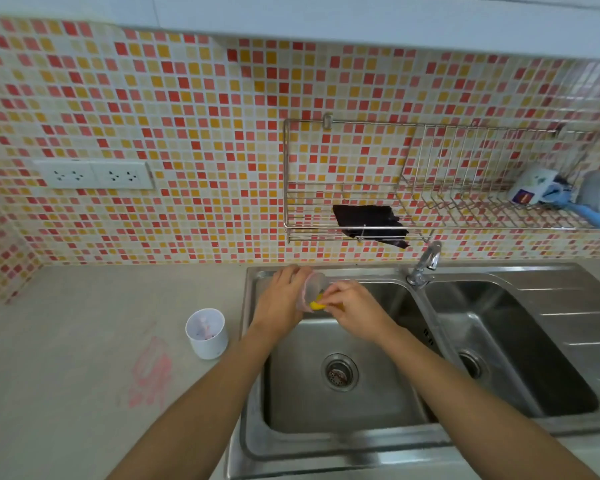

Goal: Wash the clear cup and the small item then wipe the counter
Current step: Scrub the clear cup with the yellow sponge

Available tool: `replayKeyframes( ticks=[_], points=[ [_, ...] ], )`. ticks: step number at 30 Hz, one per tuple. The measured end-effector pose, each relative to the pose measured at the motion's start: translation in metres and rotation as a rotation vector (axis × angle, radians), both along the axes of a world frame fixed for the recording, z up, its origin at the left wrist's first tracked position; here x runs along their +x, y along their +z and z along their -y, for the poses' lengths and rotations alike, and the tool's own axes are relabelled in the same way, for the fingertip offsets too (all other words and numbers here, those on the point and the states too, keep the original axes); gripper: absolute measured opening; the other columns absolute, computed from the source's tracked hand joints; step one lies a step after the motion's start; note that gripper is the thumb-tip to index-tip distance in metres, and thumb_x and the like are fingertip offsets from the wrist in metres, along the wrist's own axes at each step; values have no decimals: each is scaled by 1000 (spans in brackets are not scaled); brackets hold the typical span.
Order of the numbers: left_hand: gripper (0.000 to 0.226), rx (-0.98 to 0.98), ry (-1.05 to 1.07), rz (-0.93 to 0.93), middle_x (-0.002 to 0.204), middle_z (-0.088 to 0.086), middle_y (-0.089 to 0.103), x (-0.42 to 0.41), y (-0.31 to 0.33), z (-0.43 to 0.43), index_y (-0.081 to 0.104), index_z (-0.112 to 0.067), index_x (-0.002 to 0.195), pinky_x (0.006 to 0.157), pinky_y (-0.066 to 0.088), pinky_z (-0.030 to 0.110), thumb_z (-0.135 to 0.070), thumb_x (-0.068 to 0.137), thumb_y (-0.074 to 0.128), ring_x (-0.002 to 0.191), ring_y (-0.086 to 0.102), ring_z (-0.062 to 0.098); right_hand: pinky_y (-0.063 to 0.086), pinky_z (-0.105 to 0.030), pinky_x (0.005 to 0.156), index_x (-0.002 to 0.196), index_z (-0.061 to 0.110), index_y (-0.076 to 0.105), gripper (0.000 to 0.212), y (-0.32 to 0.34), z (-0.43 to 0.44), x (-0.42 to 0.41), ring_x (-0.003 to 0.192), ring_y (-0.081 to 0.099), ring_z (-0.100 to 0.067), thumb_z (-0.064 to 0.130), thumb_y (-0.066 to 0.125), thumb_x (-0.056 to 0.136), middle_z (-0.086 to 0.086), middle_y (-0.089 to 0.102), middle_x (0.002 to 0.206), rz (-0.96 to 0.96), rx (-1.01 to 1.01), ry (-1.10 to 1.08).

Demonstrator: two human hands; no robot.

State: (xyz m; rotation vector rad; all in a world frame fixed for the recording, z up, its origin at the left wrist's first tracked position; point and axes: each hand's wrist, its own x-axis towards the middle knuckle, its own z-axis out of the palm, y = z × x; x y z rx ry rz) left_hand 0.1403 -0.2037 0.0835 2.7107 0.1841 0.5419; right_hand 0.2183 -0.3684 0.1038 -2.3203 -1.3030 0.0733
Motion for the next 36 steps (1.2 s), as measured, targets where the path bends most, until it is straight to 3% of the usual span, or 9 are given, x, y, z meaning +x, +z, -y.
replayKeyframes(
  ticks=[3,7,10,13,18,23,28,33,36],
  points=[
    [67,60,53,25,135,0,48,3,11,2,43,-23,133,95,49,38,-31,75,76,122,45,20,34,-20,91,110,22,72,24,1,-3,3,101,48,-16,16,63,89,4,64,112,96,12,-11],
    [63,31,95,3,136,1,46,-2,14,-3,41,-23,135,95,46,37,-23,80,73,123,42,22,35,-4,82,107,19,73,23,2,-10,-6,98,58,-11,12,63,88,4,66,109,-115,94,-44],
    [70,66,25,-39,138,1,45,-5,13,-7,39,-24,137,100,43,37,-28,76,75,126,41,21,41,-22,94,108,21,73,24,1,-6,-1,102,54,-14,11,61,89,5,65,111,14,47,-7],
    [74,82,4,-68,137,0,46,-5,12,-12,38,-27,136,100,46,40,-30,73,78,126,42,20,45,-30,89,106,23,74,25,-6,-6,-1,99,52,-21,11,62,87,4,66,112,262,39,-8],
    [78,97,-30,-116,138,-2,43,-9,4,-26,37,-29,136,99,47,40,-27,71,80,126,41,20,44,-28,88,102,25,75,23,-17,-11,-19,96,54,-19,14,66,84,6,68,104,145,67,27],
    [74,9,-55,-119,139,1,45,-14,0,-35,41,-23,136,100,42,38,-30,73,79,126,41,23,53,-36,83,97,22,77,25,-19,-11,-8,93,60,-26,8,70,77,-1,70,103,343,58,13],
    [74,-6,-124,-147,141,0,43,-14,-6,-40,41,-24,137,103,39,34,-31,73,79,128,41,21,36,-18,86,103,21,74,23,-28,-18,-29,92,54,-17,12,66,84,4,70,103,217,81,51],
    [85,-106,-95,-195,140,-2,43,-9,-18,-41,38,-28,137,101,46,37,-21,64,81,126,45,20,55,-35,78,91,16,76,26,-28,-22,-18,88,64,-24,1,74,70,1,73,95,355,65,5],
    [85,-124,-105,-189,140,-3,45,-6,-19,-44,39,-27,137,103,44,35,-24,65,83,126,46,20,55,-42,79,100,18,75,34,-31,-26,-31,93,67,-26,-4,67,75,0,72,109,303,58,17]
  ],
)
